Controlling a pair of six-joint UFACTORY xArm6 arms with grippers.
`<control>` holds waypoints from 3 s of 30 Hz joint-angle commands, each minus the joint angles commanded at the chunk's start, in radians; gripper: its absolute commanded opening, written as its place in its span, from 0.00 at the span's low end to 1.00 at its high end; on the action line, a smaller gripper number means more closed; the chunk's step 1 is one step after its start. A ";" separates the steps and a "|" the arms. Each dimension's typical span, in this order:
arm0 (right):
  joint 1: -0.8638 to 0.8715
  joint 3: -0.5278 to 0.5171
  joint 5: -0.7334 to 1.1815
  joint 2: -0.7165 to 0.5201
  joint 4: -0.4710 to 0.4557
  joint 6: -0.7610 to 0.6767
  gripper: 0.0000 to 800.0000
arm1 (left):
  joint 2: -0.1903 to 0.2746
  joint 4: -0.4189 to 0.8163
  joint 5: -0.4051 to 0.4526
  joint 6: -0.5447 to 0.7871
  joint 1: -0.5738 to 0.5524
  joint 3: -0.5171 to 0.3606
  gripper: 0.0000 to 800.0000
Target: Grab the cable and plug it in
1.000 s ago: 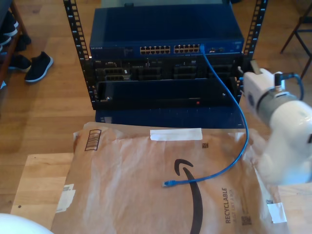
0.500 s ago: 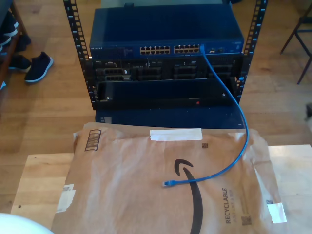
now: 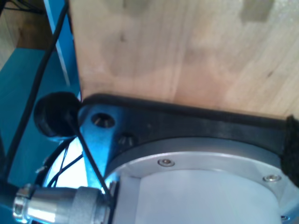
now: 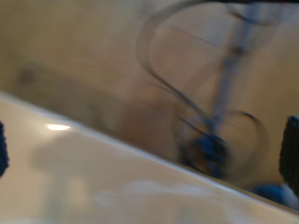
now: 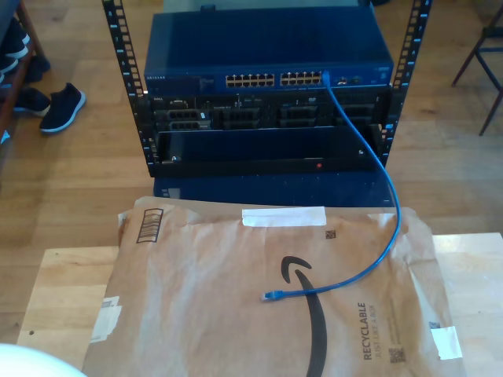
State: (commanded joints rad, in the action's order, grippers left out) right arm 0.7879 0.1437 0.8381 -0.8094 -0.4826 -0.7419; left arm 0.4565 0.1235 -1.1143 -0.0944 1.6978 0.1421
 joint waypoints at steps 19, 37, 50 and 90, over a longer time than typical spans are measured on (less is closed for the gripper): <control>0.457 -0.071 0.130 0.035 0.054 0.462 0.99 | 0.000 0.000 0.000 0.000 0.000 0.000 1.00; 0.526 -0.126 0.015 0.173 0.175 0.477 1.00 | 0.000 0.000 0.000 0.000 0.000 0.000 1.00; 0.529 -0.126 0.015 0.175 0.176 0.477 1.00 | 0.000 0.000 0.000 0.000 0.002 0.000 1.00; 0.529 -0.126 0.015 0.175 0.176 0.477 1.00 | 0.000 0.000 -0.002 0.000 0.000 0.000 1.00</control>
State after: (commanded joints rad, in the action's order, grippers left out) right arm 1.3172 0.0178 0.8535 -0.6345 -0.3061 -0.2647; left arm 0.4565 0.1235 -1.1159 -0.0944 1.6978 0.1421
